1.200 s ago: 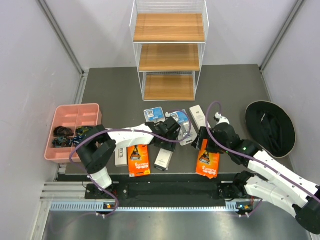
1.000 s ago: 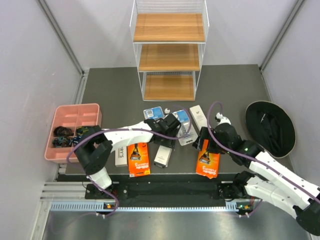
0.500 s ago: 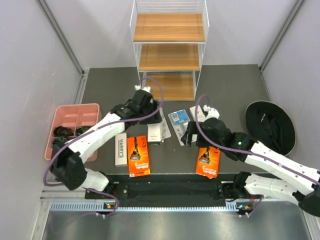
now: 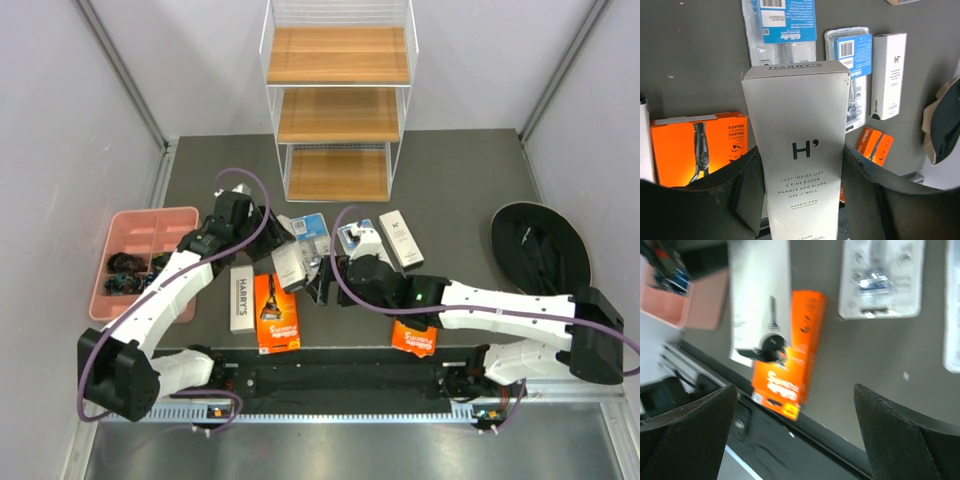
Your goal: Place and organize the shaving razors onto the shelf
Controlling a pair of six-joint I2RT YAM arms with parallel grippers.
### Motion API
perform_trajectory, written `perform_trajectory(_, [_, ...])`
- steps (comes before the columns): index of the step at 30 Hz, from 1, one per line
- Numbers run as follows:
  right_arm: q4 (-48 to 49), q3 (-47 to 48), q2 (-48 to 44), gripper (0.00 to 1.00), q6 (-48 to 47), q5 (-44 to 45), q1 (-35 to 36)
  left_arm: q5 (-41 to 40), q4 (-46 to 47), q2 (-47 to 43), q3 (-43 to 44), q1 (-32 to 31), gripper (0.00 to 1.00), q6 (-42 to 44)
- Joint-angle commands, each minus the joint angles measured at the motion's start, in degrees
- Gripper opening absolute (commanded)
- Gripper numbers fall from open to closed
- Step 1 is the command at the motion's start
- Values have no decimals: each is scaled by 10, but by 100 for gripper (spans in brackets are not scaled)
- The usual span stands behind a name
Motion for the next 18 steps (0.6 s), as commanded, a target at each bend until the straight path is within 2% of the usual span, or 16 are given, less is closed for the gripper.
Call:
perform_trajectory(1, [172, 3, 18, 99, 26, 20, 9, 63, 63, -11, 0, 10, 42, -28])
perform_trajectory(7, [192, 31, 66, 98, 28, 4, 9, 75, 72, -15, -3, 14, 42, -32])
perform_trajectory(13, [176, 39, 95, 90, 66, 17, 9, 92, 91, -24, -13, 17, 42, -44])
perform_trajectory(15, [198, 27, 97, 86, 74, 16, 6, 106, 104, -25, -19, 17, 42, -44])
perform_trajectory(18, [215, 18, 103, 71, 85, 17, 5, 113, 109, -25, -23, 17, 42, -48])
